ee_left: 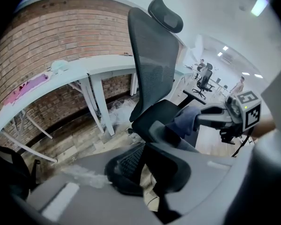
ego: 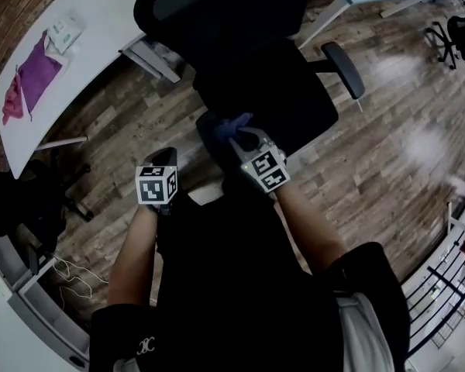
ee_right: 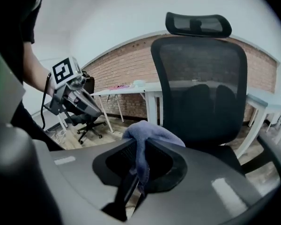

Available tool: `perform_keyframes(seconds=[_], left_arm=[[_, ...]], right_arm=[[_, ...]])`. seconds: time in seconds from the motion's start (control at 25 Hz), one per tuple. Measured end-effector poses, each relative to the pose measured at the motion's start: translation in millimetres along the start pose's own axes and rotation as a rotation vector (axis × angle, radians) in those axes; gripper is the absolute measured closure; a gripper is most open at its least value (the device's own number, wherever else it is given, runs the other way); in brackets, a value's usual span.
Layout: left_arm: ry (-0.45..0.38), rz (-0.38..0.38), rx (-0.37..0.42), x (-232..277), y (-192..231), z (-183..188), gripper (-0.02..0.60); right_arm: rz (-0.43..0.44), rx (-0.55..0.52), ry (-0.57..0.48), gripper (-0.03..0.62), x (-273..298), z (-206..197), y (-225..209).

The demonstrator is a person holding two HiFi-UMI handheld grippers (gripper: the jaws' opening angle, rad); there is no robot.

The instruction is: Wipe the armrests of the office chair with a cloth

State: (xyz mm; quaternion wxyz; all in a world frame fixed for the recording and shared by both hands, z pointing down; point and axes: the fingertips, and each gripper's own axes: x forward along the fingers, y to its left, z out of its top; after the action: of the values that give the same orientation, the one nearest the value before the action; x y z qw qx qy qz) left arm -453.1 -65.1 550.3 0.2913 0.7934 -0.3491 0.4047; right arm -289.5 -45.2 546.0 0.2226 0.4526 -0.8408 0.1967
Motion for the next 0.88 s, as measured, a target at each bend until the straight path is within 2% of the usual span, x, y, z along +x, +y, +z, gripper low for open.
perform_keyframes(seconds=[0.16,0.32,0.52,0.64,0.76,0.88], left_arm=[[-0.004,-0.018,0.049,-14.0,45.4,-6.0,0.575],[-0.006,-0.046,0.071,-24.2,103.3,-6.8,0.575],[0.005,-0.126,0.14,-33.4,156.2,5.8,0.575],[0.01,-0.179,0.196,-35.3,178.6,12.2,0.575],[0.02,-0.215,0.268,-33.2,194.7,11.7,0.575],[0.04,-0.239,0.307,-34.0,200.0,5.6,0.575]], right_arm=[[-0.054,0.011,-0.061,0.526,5.1,39.0,16.2],[-0.134,0.101,-0.102,0.526,20.9,69.7,37.7],[-0.356,0.248,-0.12,0.526,29.9,90.2,68.2],[-0.466,0.355,-0.183,0.523,36.2,97.5,94.7],[-0.585,0.451,-0.227,0.52,43.1,91.7,116.8],[-0.696,0.525,-0.191,0.52,49.1,72.2,132.6]])
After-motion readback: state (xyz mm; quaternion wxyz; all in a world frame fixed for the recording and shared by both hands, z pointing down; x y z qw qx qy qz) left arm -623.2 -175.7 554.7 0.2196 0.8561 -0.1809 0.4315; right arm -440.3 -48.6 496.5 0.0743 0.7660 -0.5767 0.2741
